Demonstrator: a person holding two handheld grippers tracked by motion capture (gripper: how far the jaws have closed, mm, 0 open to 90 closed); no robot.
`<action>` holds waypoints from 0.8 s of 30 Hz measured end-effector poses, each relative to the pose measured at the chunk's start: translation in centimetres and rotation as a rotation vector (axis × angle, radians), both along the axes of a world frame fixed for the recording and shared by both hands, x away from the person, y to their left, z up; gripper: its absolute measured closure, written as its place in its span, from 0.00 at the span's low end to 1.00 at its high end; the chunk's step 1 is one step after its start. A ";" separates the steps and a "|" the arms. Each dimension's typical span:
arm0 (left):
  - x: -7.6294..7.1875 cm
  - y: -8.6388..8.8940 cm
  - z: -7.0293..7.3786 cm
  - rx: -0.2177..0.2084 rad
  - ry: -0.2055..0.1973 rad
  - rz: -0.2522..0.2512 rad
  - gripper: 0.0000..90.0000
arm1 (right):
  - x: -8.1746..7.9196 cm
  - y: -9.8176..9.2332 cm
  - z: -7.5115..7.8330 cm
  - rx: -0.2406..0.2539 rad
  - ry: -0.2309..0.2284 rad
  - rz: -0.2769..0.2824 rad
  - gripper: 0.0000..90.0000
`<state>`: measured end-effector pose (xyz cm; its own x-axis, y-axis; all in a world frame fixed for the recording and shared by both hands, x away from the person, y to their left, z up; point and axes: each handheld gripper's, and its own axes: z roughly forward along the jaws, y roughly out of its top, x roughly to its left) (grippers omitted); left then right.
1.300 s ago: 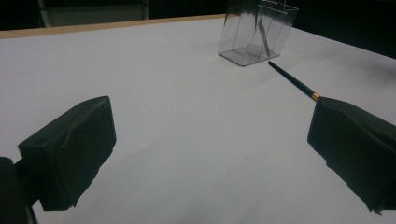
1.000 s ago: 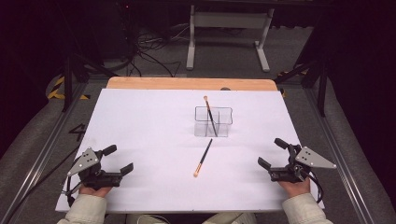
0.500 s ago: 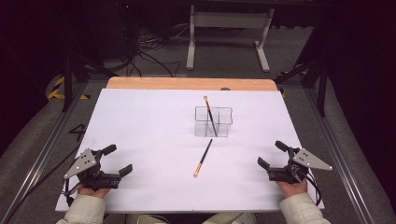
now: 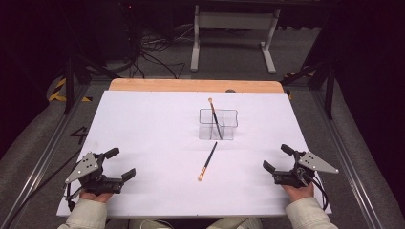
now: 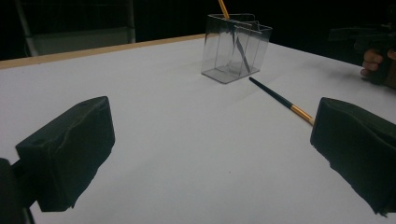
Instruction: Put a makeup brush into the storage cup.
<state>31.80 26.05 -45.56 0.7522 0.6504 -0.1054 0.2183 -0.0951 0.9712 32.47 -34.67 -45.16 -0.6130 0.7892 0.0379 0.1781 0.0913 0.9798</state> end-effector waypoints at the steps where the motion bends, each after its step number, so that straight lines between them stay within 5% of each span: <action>1: 0.0 0.0 0.0 0.000 0.000 0.000 0.01 | 0.0 0.0 0.0 -0.001 0.005 0.002 0.01; 10: 0.0 -0.1 0.0 0.004 0.006 0.000 0.01 | 0.6 1.2 1.0 -0.044 0.032 0.054 0.02; 24: -0.2 0.0 0.0 0.015 0.005 0.000 0.01 | 3.3 5.5 4.1 -0.054 0.024 0.158 0.02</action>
